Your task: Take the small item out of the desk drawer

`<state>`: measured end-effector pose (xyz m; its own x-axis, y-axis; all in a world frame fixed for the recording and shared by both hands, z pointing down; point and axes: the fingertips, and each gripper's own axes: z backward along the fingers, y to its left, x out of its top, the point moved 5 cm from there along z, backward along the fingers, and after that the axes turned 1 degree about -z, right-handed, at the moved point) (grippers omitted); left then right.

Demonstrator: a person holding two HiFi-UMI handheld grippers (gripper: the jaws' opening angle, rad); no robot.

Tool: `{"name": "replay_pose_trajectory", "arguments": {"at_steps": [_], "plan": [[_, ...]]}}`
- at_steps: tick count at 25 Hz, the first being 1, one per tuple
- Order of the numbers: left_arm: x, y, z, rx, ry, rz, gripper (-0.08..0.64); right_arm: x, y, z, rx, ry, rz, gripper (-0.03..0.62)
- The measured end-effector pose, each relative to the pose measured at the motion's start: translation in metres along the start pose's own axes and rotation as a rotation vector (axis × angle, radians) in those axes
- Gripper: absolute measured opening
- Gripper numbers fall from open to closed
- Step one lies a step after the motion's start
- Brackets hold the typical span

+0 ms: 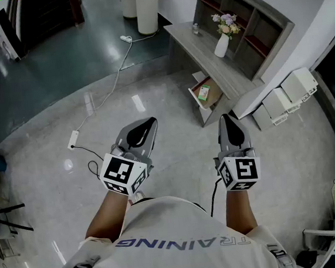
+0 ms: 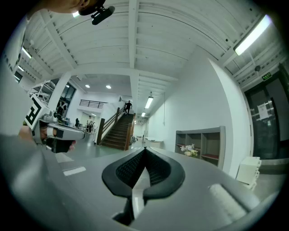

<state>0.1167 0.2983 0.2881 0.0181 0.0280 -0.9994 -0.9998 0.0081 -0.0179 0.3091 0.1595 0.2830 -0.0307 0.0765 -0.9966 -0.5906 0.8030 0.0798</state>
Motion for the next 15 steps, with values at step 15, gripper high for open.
{"name": "replay_pose_trajectory", "arguments": {"at_steps": [15], "plan": [[-0.008, 0.016, 0.025, 0.014, 0.013, 0.016, -0.002, -0.007, 0.023, -0.002, -0.009, 0.021, -0.002, 0.017]]}}
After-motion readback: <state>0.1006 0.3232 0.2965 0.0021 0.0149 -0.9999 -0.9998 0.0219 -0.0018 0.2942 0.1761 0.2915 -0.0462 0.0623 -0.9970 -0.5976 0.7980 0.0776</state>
